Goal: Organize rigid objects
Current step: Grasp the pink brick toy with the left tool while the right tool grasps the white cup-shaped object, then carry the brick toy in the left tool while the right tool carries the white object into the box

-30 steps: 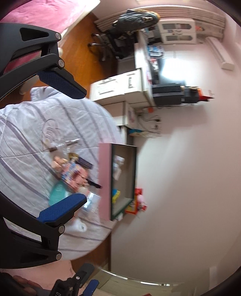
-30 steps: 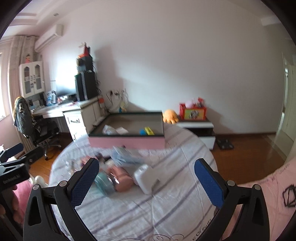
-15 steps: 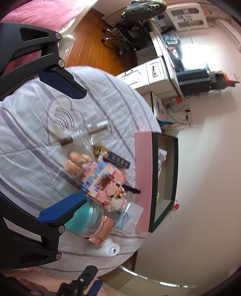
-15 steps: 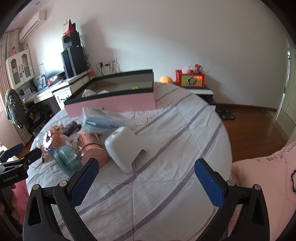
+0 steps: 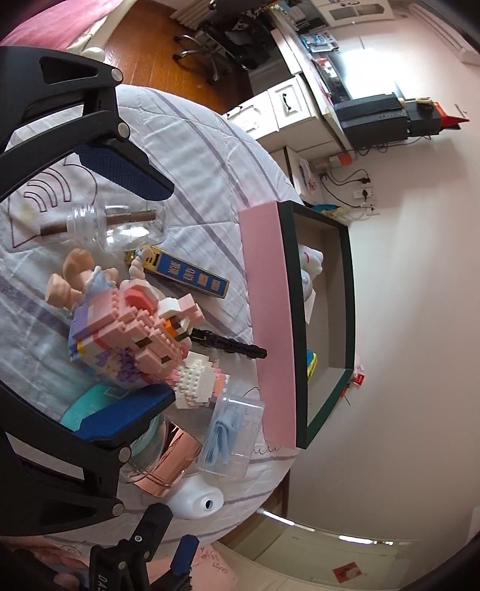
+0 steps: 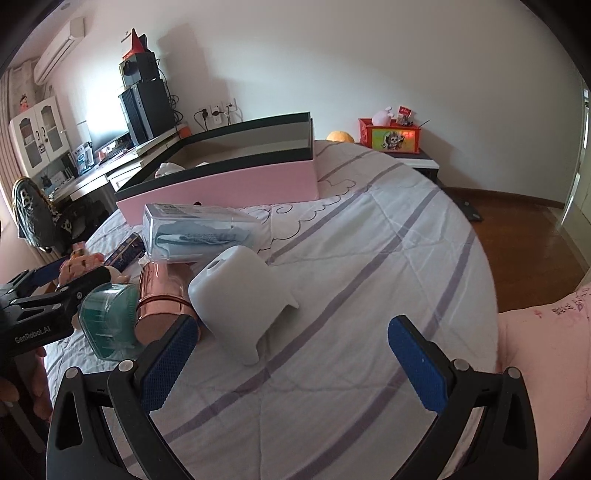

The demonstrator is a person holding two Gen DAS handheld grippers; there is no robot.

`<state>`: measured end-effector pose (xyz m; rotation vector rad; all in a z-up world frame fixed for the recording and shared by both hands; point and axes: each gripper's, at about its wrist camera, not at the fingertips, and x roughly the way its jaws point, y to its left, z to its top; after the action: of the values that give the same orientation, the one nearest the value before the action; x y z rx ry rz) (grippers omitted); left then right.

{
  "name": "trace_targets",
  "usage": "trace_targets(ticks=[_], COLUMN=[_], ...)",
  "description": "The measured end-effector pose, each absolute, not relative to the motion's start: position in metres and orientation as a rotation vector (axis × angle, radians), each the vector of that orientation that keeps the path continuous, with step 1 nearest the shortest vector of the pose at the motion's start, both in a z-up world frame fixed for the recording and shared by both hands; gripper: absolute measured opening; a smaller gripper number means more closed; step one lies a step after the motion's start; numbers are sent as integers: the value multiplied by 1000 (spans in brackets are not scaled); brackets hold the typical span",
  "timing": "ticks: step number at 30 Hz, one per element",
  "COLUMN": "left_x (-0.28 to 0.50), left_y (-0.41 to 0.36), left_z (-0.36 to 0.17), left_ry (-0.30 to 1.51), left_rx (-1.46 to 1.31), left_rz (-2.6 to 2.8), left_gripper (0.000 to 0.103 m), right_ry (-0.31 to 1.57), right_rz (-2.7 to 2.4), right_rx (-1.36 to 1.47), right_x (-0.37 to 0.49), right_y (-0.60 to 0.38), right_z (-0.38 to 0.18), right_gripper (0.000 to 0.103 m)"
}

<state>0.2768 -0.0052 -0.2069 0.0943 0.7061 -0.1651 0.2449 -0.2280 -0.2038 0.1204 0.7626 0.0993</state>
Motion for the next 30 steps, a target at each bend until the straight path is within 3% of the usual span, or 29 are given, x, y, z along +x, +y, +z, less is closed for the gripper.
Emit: trace_targets(ticks=[2,3,4,12,15,17,30], left_x=[272,269,268,260,259,257,250], left_y=[-6,-5,-5,3,4,4,10], left_z=[-205,-204,-204,-204,-203,-203,-186], left_ry=[687,681,697,708,708,704,668], left_rx=[106,93,62,-3,-9,-14,-29], left_rz=[-178,-205,-255,-296,-293,-289,-279], left_gripper=[88,64,46,46,46,45,42], right_ry=[773,780,789,817,820,829,750], right_rz=[109,111,118,177,215,259,258], right_rx=[124,123,125,111,95,84,49], right_x=[249,252,255,273,279,283,269], right_y=[-227,-226,-226,-220,-214,-209,-205], right_z=[-207,-209,-211,-211,-209,-210,-191], right_gripper=[103,103,103,100,87,66,59])
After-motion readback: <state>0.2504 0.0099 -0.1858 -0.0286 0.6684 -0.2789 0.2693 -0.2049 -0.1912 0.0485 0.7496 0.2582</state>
